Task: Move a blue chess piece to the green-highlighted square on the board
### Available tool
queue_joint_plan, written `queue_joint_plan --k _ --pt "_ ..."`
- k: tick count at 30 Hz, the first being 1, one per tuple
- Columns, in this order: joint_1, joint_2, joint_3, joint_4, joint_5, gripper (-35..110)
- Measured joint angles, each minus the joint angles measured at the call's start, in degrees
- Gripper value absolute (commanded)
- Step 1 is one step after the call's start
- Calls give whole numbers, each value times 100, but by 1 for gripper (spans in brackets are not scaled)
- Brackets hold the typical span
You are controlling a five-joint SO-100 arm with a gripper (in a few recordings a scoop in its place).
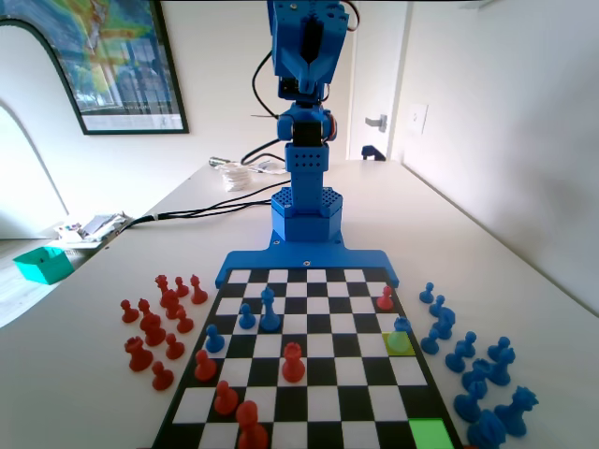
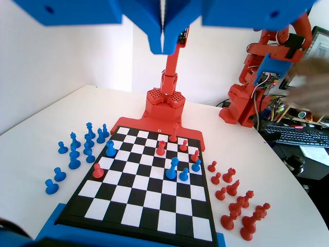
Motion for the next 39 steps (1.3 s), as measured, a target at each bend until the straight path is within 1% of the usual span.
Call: queue_joint_plan --k 34,39 --pt "-70 -9 0 -18 0 1" --pt "-158 -431 -290 -53 79 1"
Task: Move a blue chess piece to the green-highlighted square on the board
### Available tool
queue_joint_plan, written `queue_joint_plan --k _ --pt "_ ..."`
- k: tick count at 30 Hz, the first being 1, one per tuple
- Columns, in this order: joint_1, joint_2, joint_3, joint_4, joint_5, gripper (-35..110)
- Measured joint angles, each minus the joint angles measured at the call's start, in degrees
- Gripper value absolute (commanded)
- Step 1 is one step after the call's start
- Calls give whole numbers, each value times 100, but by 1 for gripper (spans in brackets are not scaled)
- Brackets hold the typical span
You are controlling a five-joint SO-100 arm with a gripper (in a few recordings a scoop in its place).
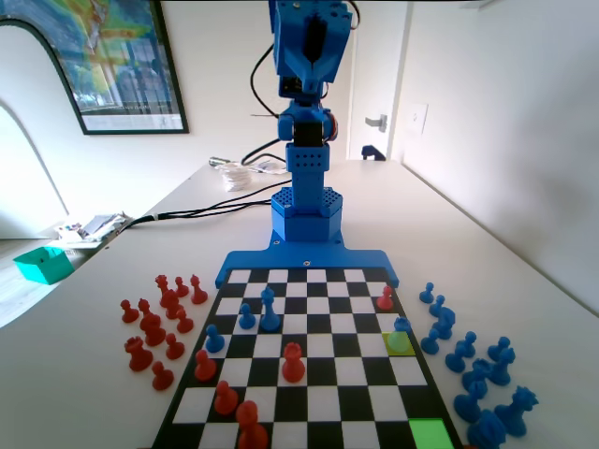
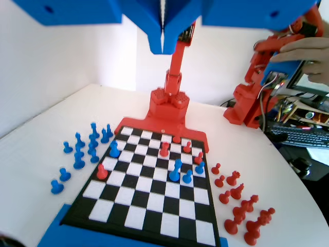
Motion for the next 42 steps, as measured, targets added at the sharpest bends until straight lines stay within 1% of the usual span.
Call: queue_joint_plan --k 9,15,21,31,36,42 --pt "-149 -2074 -1652 325 624 1" --pt "-413 -3867 -2558 413 1521 1" --pt "-642 -5238 -2865 378 2443 1" --pt "-1310 -6970 -2883 -571 3964 1" --pt "-1494 -7796 -2883 -1143 4298 7" --pt "-1556 -8499 -2786 -1995 4421 15"
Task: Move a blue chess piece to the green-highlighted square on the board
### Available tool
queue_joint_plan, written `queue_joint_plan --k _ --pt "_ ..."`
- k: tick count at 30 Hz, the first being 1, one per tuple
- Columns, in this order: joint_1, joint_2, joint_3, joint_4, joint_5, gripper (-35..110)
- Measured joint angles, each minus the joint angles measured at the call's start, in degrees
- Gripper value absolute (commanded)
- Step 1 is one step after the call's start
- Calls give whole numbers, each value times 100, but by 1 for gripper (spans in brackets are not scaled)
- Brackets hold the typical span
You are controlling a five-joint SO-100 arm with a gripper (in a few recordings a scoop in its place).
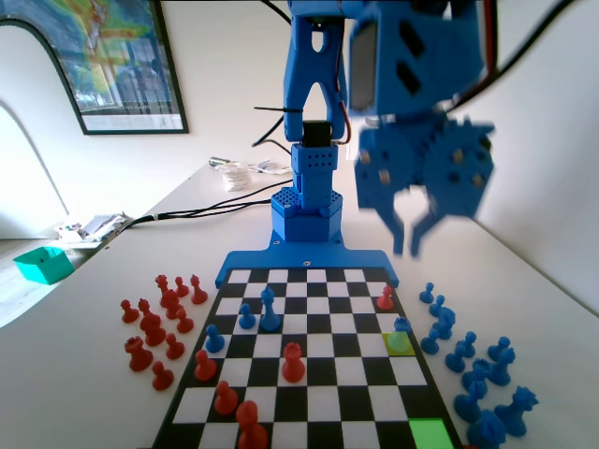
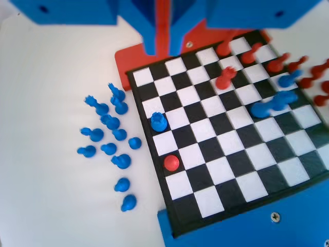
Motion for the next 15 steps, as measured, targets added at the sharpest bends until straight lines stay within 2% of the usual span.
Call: queue_joint_plan --k 15 --pt "-79 -967 316 -659 -554 16"
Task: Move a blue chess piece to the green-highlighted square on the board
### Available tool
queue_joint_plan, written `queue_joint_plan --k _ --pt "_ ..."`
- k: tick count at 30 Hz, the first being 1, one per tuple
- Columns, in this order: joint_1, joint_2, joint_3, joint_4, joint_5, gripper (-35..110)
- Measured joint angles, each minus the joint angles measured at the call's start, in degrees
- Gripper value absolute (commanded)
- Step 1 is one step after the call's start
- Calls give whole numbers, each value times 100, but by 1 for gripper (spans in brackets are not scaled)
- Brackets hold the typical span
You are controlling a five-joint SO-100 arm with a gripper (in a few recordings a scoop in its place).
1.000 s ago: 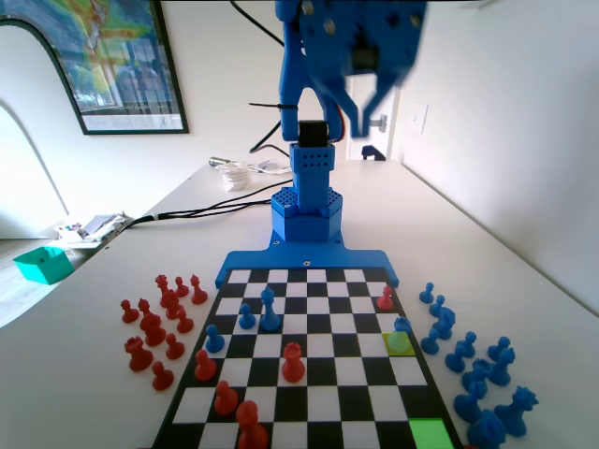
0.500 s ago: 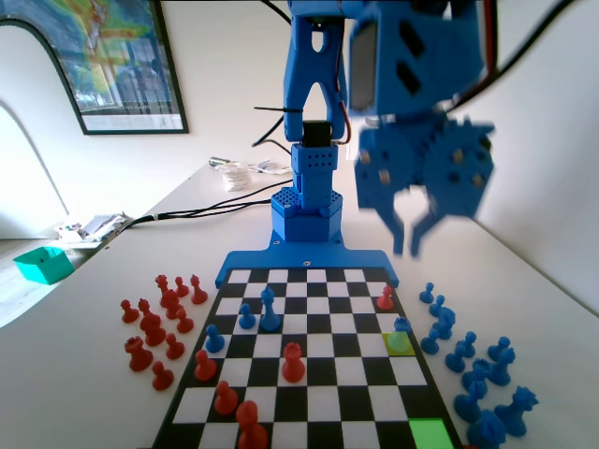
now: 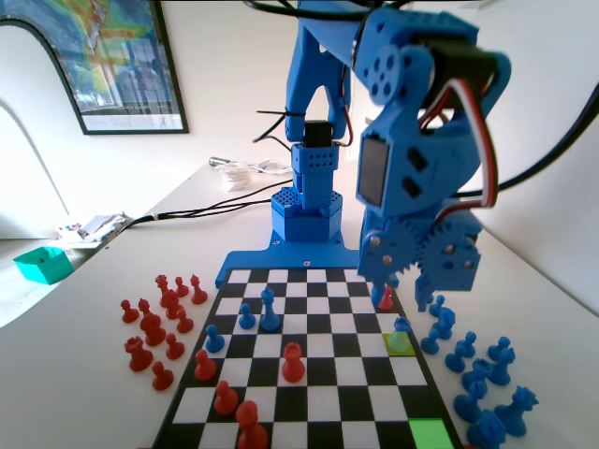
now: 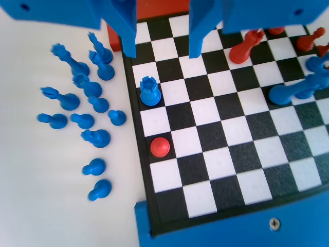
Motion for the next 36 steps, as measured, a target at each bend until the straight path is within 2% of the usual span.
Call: queue_joint_plan --k 12,36 --pt "-114 -334 325 -800 -448 17" --pt "-369 -729 642 -1389 -835 16"
